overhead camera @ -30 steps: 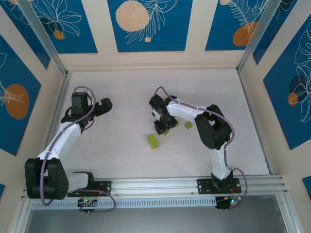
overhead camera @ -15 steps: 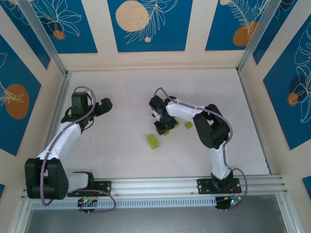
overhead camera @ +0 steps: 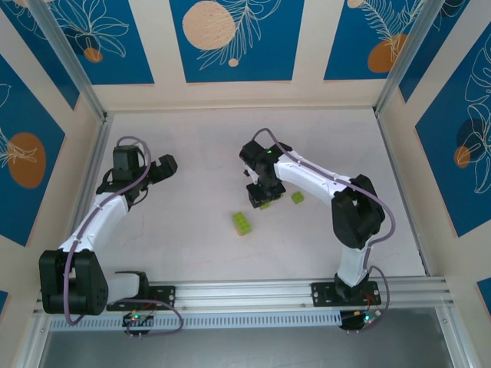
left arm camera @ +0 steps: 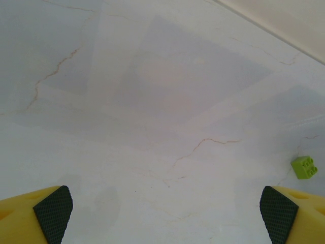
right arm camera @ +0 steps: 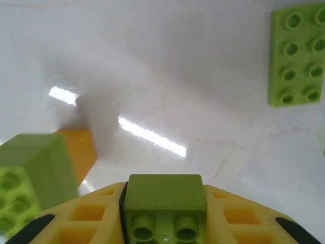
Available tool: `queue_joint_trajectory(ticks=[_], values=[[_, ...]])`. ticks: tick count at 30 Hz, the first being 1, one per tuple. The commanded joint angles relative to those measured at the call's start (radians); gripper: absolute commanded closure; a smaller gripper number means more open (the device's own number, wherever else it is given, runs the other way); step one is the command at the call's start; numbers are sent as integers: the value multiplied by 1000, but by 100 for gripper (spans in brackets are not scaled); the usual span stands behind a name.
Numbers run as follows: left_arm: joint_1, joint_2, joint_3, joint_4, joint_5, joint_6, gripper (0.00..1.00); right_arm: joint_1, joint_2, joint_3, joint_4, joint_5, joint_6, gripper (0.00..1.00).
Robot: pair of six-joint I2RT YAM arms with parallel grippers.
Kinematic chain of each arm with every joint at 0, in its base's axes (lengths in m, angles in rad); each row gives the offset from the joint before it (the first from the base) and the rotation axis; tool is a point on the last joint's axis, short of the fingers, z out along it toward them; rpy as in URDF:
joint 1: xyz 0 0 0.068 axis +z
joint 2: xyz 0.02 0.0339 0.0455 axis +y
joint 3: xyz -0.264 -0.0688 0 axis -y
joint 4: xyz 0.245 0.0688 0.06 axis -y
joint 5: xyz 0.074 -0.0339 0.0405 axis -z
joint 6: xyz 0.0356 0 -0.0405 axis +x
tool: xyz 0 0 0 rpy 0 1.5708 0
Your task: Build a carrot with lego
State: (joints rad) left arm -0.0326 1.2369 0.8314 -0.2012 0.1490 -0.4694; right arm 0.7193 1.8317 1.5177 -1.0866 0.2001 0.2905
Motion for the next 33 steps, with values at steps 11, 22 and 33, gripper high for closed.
queue_joint_trajectory(ticks=[11,22,33], values=[[11,-20,18,7,5,7,3,147,6,161,-171,-54,133,66],[11,-28,18,8,8,7,3,164,110,203,-135,-75,119,67],[11,-26,17,11,8,6,3,186,117,170,-111,-87,102,67]])
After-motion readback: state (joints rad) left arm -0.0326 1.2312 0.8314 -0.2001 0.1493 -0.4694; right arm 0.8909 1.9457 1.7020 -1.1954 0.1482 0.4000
